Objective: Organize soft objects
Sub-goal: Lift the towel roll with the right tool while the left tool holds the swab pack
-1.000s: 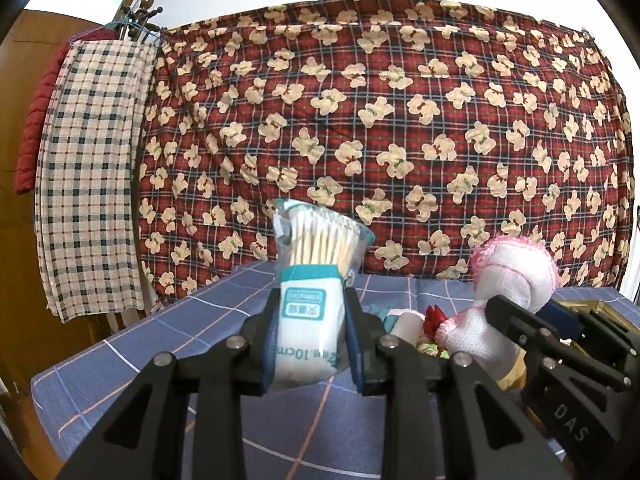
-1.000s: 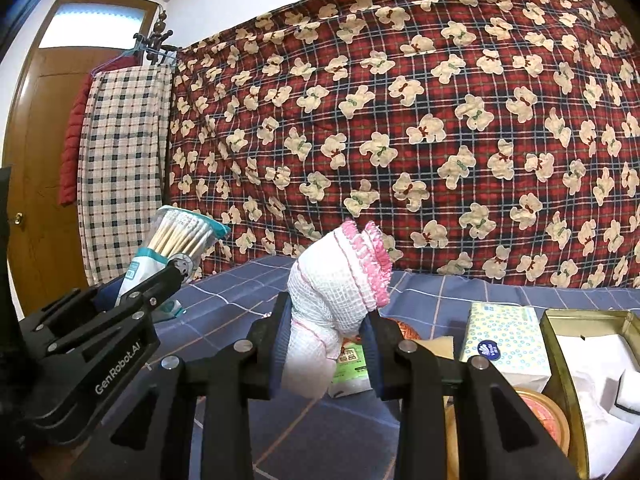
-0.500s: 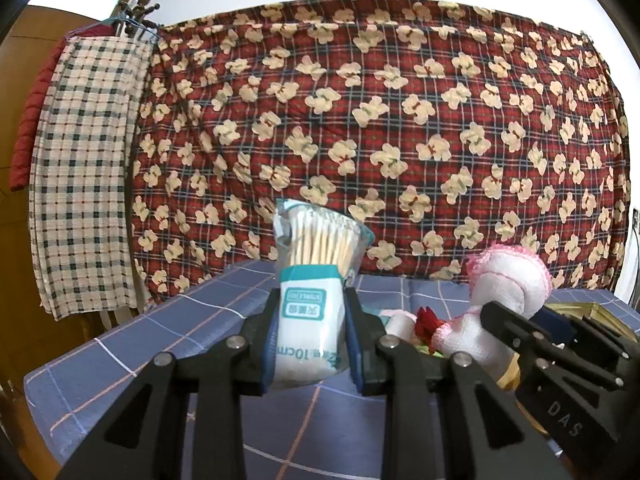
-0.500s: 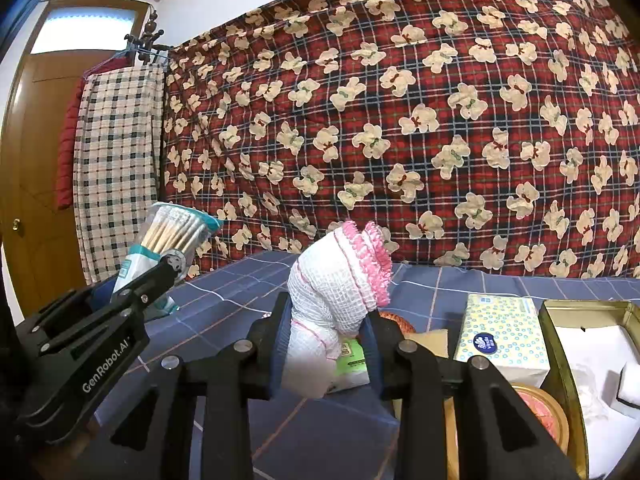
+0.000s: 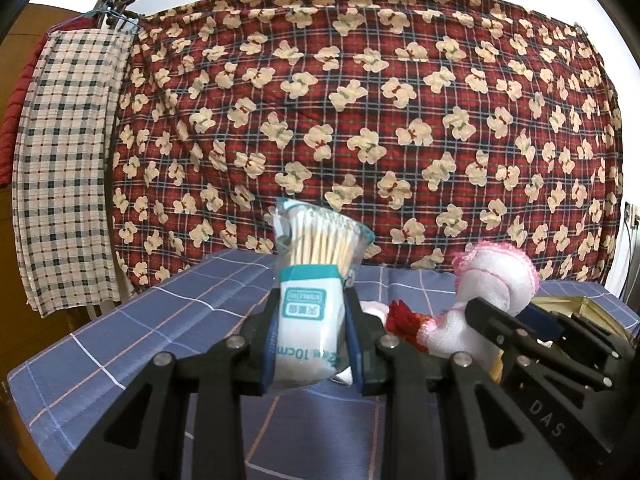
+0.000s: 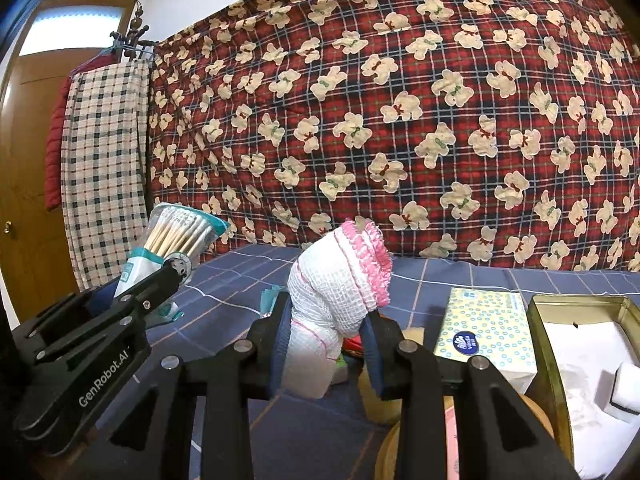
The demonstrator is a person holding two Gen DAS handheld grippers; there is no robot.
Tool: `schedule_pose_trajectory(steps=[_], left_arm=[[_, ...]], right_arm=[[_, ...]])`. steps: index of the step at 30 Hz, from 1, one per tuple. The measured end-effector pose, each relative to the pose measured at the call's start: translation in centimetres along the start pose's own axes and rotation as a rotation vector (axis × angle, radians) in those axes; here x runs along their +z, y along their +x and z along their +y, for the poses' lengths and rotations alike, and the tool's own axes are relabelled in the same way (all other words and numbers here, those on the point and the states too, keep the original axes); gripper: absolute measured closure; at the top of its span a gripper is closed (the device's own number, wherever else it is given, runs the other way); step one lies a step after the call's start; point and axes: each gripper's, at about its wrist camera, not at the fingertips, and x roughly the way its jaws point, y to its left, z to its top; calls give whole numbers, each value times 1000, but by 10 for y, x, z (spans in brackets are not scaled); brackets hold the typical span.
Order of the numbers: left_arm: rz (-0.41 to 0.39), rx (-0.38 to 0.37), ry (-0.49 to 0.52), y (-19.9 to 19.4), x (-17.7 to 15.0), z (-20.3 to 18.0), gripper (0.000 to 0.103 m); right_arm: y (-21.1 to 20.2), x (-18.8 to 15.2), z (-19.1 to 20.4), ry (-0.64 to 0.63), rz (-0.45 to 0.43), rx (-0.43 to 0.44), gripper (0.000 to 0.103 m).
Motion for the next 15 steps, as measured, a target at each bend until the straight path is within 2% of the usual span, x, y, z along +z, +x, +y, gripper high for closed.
schedule_pose_trajectory(steps=[15], left_arm=[[35, -19, 0, 10, -1, -20, 76]], right_arm=[[-11, -1, -21, 17, -25, -32, 67]])
